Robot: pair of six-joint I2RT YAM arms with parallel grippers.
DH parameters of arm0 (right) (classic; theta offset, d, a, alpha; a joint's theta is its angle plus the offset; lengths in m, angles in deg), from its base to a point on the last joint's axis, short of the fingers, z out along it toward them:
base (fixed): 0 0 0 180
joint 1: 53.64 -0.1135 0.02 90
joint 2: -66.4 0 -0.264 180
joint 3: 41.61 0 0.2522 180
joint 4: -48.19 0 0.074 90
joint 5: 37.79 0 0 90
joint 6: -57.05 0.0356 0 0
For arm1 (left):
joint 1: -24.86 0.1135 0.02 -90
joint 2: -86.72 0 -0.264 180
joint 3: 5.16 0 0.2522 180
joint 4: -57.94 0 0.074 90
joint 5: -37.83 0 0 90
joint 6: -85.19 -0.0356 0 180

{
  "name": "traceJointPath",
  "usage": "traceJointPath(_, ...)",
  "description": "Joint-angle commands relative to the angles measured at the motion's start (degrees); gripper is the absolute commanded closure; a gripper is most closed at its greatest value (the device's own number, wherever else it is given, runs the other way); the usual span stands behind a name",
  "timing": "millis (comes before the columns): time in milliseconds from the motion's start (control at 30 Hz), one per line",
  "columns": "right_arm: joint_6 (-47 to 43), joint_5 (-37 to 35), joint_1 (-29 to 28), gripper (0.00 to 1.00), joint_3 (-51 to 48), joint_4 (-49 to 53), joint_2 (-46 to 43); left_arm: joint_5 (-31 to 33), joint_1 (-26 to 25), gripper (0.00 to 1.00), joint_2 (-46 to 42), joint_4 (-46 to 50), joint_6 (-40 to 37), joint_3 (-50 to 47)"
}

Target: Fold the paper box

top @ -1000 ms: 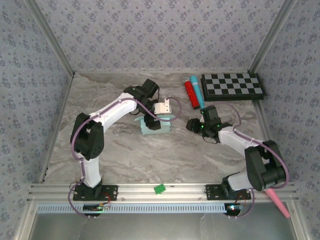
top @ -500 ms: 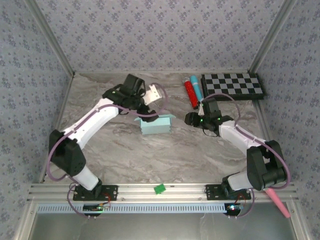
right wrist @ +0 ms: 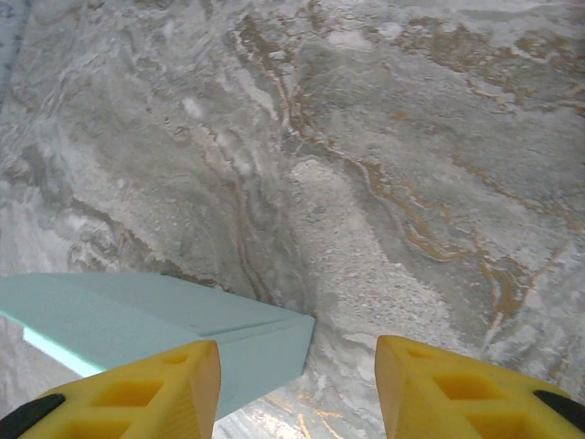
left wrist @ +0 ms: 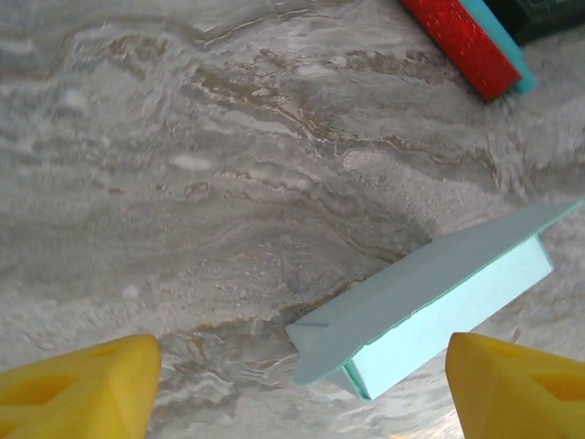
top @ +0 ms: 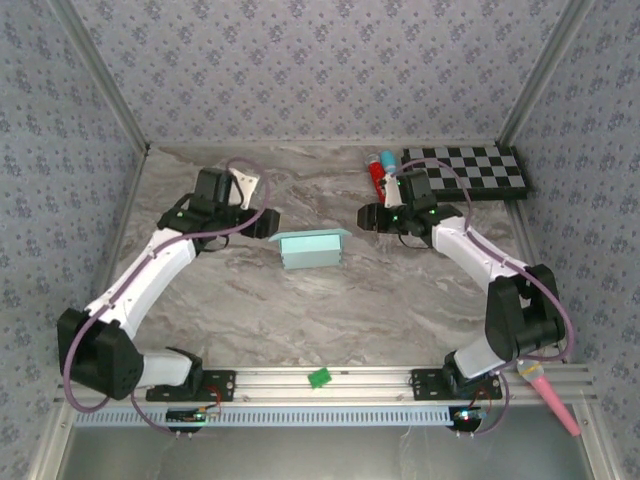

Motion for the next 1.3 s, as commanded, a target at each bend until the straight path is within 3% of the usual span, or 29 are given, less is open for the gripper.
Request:
traceJointPath(0, -2.4, 3.2, -1.1, 0.51, 2.7, 3.0, 1.2, 0.6, 0.3, 0.19, -3.3, -4.2, 10.9, -4.7)
traceJointPath(233, -4.4, 2.4, -3.1, 0.51, 4.7, 4.9, 2.7, -0.5, 0.3, 0.27, -3.6, -7.0, 16.2, -9.9)
traceJointPath(733, -6.1, 2.3, -5.8, 0.52, 6.5, 6.3, 6.0, -10.5, 0.3, 0.36, 3.7, -11.5, 11.9, -9.2)
traceJointPath(1267, -7.8, 4.1, -6.0, 0.46, 3.6, 4.0, 2.5, -9.6, 0.2, 0.38, 1.7, -11.3, 8.6, -10.6)
